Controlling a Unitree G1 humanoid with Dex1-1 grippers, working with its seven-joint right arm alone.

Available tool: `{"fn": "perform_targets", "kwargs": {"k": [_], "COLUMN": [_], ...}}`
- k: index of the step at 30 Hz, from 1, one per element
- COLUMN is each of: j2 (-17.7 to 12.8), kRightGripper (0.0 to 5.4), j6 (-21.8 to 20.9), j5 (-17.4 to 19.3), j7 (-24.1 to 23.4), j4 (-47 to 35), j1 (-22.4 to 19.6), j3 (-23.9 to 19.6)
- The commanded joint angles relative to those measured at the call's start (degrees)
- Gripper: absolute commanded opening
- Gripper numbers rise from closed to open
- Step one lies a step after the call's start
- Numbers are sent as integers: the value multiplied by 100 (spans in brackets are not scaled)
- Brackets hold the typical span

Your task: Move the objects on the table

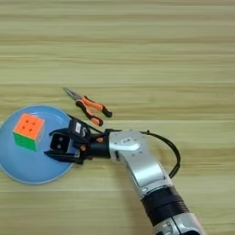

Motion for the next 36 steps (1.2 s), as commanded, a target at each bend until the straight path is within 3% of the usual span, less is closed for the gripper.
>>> {"fn": "perform_targets", "kwargs": {"k": [1, 12, 13, 24, 36], "j2": [42, 143, 146, 153, 51], "kRightGripper": [247, 247, 276, 393, 528], "j6": [-199, -391, -395, -390, -218], "j5": [-72, -240, -243, -223, 123], "j7": [-236, -345, -345, -346, -284], "j4": [-8, 309, 315, 272, -373], "j1": [-448, -518, -520, -534, -677], "j3": [-36, 11, 12, -14, -374]}}
